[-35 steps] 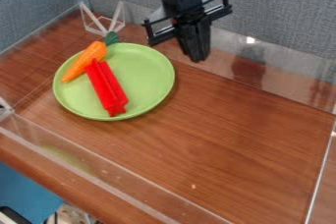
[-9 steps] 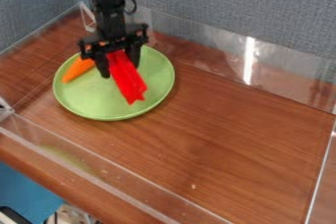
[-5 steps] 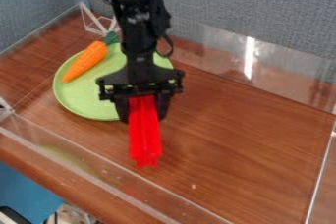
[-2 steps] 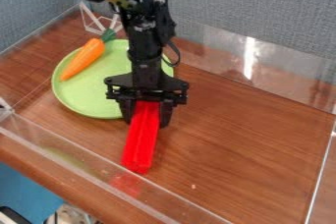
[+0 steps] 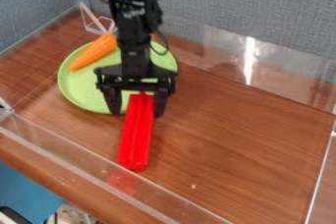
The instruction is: Move the red object from the green plate to the table
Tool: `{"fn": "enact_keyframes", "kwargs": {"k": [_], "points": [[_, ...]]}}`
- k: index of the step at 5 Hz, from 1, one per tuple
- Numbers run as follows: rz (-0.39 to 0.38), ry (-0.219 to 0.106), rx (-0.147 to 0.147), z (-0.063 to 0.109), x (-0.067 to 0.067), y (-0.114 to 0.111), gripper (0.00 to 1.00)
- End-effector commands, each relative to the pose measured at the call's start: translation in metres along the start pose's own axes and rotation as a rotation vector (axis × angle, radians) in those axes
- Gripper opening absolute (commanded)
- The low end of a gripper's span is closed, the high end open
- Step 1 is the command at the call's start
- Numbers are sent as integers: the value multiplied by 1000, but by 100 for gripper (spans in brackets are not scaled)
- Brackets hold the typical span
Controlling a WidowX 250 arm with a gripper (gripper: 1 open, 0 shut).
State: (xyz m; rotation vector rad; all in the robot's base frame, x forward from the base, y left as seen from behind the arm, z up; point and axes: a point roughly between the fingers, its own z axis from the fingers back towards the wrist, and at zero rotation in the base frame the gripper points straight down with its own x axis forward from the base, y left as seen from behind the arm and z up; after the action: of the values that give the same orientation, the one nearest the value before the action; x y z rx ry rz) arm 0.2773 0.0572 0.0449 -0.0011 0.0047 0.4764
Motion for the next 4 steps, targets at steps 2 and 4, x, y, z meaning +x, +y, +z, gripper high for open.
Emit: {"fn": "enact_keyframes", "kwargs": {"k": [2, 4], "points": [[34, -6, -7, 6, 4, 1, 100], [19, 27, -4, -10, -1, 1, 100]]}}
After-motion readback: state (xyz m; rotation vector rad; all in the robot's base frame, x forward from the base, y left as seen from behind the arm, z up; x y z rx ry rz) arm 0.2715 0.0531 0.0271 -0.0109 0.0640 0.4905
